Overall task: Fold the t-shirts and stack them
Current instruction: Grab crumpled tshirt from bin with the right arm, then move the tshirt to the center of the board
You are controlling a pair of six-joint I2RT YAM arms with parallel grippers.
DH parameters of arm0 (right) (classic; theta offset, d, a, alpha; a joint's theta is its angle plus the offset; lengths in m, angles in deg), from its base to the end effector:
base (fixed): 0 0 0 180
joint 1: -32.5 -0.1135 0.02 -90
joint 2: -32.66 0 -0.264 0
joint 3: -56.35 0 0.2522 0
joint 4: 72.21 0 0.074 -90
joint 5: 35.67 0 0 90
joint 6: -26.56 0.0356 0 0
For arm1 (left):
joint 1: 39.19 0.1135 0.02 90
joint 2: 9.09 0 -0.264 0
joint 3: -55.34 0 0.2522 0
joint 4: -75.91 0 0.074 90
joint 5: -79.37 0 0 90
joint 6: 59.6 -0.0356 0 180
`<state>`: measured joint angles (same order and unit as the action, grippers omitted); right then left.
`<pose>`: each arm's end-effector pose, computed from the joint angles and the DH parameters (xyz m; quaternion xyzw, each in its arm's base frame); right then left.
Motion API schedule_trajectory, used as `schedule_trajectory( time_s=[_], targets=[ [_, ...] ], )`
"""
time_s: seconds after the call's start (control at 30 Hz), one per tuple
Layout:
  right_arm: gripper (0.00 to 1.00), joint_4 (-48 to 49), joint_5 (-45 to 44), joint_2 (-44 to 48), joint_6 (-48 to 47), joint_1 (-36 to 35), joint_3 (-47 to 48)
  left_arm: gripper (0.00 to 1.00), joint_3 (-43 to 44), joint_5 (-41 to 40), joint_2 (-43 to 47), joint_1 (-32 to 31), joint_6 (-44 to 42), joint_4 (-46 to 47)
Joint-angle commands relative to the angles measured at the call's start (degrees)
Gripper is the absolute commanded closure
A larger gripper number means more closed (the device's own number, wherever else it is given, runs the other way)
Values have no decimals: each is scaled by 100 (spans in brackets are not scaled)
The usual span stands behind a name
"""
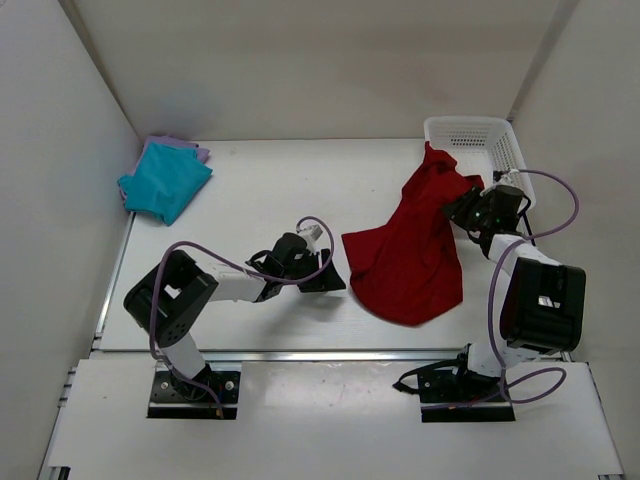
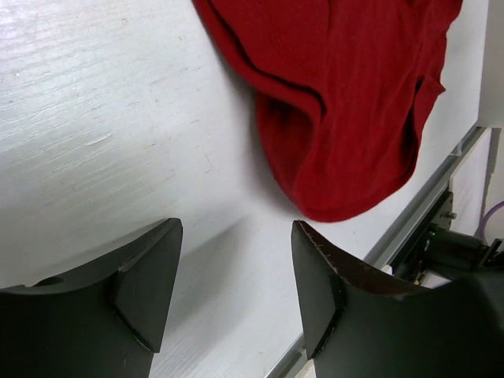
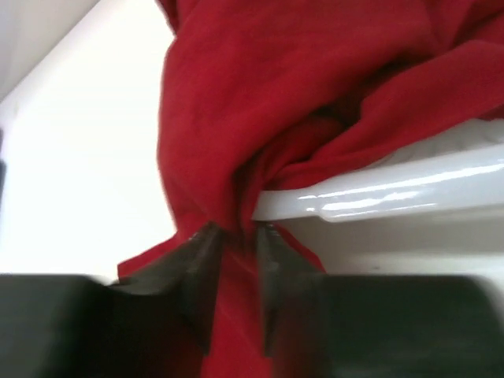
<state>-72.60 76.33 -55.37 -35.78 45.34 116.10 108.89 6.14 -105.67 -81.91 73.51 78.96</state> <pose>0.3217 -0.0596 0.2065 0.2009 0.8259 0.2273 0.4753 0.2262 -0.2229 0.1342 0.0586 0.8968 -0.3816 0.2163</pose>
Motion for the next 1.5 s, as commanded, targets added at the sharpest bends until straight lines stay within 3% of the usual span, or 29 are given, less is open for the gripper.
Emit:
schedule_trajectory(
  time_s=[0.0,0.17,0.2,0.33,0.43,0.6,0.77,0.93,1.07,1.13,1.2,1.3,1.4,1.47],
  targets=[
    [88,526,358,83,283,43,-151,32,-129,124,376,114,74,199],
    [96,536,699,637,564,165,-180,33,-129,194,482,194,109,216],
    [100,527,1031,699,774,279,-127,32,-138,247,464,229,144,234],
    [99,1315,2262,919,1706,631,155,33,-156,414,595,422,276,357],
    [99,1756,2650,832,2410,764,1056,34,-270,484,771,571,356,410],
    [100,2074,2906,524,2964,168,2912,36,-463,493,1175,923,567,542],
    [100,732,2302,409,2025,-938,5003,36,-621,625,1431,1335,681,542],
    [100,-297,1564,234,937,-2344,6383,37,-841,722,1738,1767,882,682],
    [100,-1168,904,-82,196,-3032,7422,37,-1008,1019,2071,2258,1032,709],
    [99,-1118,1007,-179,379,-3007,7154,37,-1104,1169,2308,2608,1164,709],
    [99,-470,1183,144,573,-2963,6180,37,-1245,1328,2730,3126,1103,561],
    [100,453,1079,584,890,-2919,3591,35,-1429,1434,3362,3926,936,-36],
    [100,1139,1018,664,1250,-2884,1796,36,-1475,1408,3550,4498,690,-441],
    [100,1528,1061,550,1531,-2779,1118,37,-1456,1434,3340,4448,715,-469]
  ],
)
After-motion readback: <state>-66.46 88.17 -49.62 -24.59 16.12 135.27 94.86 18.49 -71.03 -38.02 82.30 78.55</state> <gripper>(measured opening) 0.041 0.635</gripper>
